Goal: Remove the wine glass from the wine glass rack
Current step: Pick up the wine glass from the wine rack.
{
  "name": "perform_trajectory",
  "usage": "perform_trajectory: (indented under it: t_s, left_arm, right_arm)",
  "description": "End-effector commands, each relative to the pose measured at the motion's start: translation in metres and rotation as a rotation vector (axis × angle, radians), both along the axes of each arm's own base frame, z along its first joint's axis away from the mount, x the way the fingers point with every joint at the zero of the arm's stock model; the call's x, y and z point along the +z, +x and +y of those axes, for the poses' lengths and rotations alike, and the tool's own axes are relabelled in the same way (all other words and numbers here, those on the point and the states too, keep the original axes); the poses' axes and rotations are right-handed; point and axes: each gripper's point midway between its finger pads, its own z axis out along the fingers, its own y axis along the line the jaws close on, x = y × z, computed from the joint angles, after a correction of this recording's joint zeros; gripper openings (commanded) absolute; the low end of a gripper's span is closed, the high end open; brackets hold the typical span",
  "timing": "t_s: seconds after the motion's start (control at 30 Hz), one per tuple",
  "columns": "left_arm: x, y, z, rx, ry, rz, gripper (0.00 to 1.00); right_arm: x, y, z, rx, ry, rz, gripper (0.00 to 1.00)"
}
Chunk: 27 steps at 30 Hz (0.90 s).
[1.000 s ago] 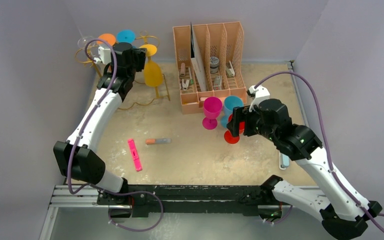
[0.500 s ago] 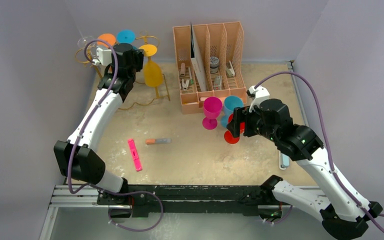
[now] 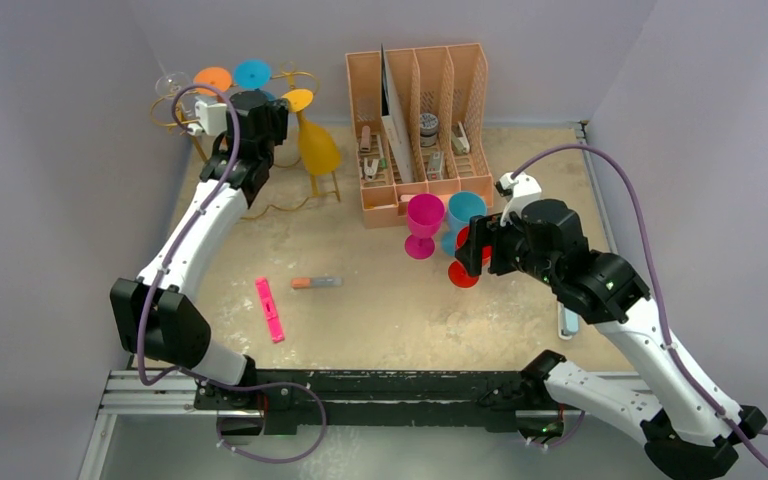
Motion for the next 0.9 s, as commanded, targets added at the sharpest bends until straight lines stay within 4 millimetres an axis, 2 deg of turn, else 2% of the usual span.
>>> perform_trajectory:
  t_s: [0.0,0.1,0.33,0.87]
  left_arm:
    - [0.004,0.002,0.001,0.010,-0.011,-0.032,0.19]
    - [0.001,0.001,0.001,0.011,-0.010,-0.027,0.18]
    - [0.005,0.000,0.000,0.007,-0.030,-0.047,0.00]
    - [0.021,-0.007,-0.008,-0.028,-0.154,-0.084,0.00]
  right_arm:
    - [0.008,0.000,-0.002,-0.001,0.009,-0.022,0.78]
    - [0.008,0.000,-0.002,-0.004,0.007,-0.022,0.79]
    - [0.007,0.001,-0.003,-0.010,0.001,-0.024,0.81]
    - [0.004,0.005,-0.002,-0.016,-0.005,-0.020,0.83]
